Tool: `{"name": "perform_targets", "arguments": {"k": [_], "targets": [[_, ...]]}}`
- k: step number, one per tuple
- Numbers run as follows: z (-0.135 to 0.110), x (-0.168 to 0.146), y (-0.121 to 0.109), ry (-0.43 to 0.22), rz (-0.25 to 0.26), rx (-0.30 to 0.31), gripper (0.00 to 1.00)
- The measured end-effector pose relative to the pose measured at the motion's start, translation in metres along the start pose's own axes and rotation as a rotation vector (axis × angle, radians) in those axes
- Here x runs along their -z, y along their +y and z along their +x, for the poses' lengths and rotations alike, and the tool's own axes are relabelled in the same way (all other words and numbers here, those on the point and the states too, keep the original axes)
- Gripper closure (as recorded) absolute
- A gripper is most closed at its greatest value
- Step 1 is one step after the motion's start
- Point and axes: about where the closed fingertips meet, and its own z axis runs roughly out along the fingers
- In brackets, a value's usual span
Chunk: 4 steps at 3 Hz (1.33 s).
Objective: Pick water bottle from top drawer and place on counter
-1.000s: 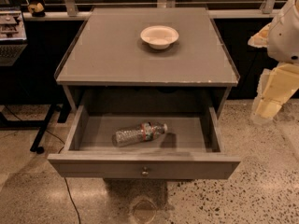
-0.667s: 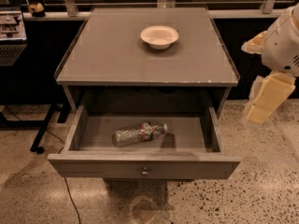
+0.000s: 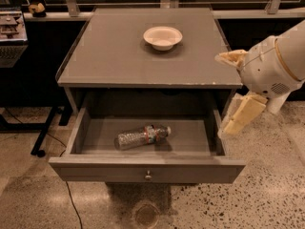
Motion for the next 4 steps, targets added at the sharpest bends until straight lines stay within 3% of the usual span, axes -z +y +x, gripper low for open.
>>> {"name": "perform_targets", "arguments": {"k": [1, 2, 3, 4], "targets": [[-0.013, -0.025, -0.004, -0.084, -0.02, 0.092, 0.0], [-0.021, -0.037, -0.004, -0.097, -0.036, 0.145, 0.0], [-0.022, -0.038, -0.004, -0.098, -0.036, 0.147, 0.0], [-0.018, -0.048, 0.0, -0.118, -0.006, 0.105, 0.0]]}}
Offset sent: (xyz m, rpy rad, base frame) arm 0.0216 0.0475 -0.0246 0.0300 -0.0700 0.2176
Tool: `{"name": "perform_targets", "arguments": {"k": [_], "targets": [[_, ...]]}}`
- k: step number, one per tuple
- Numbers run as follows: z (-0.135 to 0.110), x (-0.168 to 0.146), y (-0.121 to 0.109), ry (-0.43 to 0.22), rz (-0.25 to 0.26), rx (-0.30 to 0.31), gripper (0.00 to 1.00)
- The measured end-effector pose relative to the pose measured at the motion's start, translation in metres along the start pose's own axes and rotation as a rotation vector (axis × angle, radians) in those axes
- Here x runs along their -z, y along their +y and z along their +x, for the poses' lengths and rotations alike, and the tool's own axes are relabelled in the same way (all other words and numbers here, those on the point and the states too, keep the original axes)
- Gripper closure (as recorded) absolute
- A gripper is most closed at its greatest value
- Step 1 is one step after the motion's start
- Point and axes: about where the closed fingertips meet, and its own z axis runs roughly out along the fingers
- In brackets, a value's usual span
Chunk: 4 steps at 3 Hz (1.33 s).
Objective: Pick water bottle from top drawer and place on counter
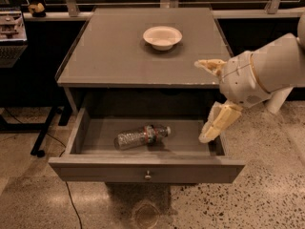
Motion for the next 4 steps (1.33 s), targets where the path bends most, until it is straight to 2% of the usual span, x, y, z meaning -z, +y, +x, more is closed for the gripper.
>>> {"name": "perform_targets", "arguments": {"k": [1, 2, 3, 4], "targets": [[0.005, -0.032, 0.003, -0.038, 0.018, -0.031, 0.0], [0.01, -0.064, 0.003, -0.069, 0.005, -0.048, 0.0], [0.006, -0.122, -0.004, -0.127, -0.063, -0.049, 0.0], [0.007, -0.123, -0.003, -0.128, -0.065, -0.05, 0.0]]}}
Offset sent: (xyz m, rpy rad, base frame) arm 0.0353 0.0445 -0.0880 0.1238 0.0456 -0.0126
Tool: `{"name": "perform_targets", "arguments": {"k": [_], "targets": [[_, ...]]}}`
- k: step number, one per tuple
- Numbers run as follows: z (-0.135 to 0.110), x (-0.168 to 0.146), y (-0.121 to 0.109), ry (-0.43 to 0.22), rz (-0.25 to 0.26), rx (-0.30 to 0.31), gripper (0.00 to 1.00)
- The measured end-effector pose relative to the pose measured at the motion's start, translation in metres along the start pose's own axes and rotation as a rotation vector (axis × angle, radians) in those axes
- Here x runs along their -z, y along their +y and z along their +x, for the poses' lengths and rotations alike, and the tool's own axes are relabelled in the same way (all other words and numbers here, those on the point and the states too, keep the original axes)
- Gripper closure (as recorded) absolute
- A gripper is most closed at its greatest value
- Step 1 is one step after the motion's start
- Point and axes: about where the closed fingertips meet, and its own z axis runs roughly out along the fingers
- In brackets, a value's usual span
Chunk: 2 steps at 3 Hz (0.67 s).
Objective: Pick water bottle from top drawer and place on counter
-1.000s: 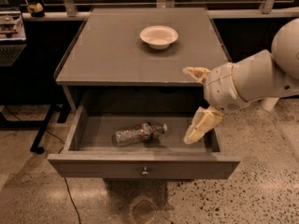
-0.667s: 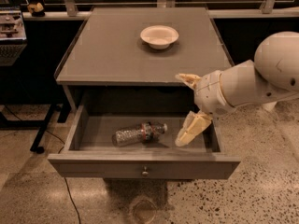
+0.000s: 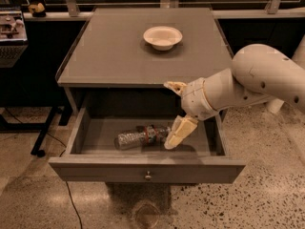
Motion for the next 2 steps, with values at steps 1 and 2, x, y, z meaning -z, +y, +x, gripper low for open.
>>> {"name": "perform_targets", "arguments": {"k": [1, 2], "targets": [[0.009, -0.001, 0.004, 0.006, 0.028, -0.053, 0.0], [0.024, -0.02, -0.001, -0.004, 0.034, -0.102, 0.0]]}}
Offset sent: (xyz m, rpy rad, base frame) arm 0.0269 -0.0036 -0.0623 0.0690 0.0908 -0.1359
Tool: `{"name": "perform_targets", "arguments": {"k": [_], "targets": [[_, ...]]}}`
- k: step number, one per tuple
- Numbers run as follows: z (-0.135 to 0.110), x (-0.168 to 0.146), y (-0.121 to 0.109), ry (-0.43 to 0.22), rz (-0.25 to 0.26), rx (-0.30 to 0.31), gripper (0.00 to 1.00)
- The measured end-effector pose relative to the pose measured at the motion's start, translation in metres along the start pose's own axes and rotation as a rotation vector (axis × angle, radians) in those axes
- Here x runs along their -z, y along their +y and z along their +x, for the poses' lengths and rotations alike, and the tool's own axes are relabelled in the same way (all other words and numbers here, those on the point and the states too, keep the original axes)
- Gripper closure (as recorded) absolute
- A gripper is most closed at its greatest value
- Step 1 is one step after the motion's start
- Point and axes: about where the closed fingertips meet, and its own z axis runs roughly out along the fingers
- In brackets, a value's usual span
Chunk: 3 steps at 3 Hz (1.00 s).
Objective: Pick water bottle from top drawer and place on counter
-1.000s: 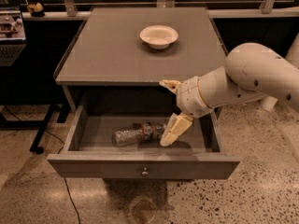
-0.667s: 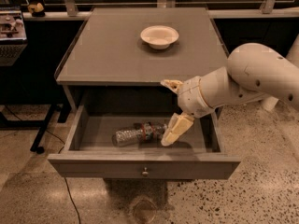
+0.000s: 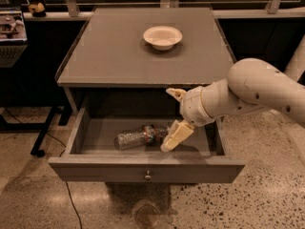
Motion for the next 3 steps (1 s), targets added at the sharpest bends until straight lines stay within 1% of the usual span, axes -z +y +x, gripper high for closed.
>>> {"name": "perform_targets", "arguments": {"k": [1, 3], "targets": [[0.012, -0.019, -0.005, -0.016, -0.016, -0.031, 0.0], [0.028, -0.065, -0.018, -0.059, -0.09, -0.061, 0.0]]}}
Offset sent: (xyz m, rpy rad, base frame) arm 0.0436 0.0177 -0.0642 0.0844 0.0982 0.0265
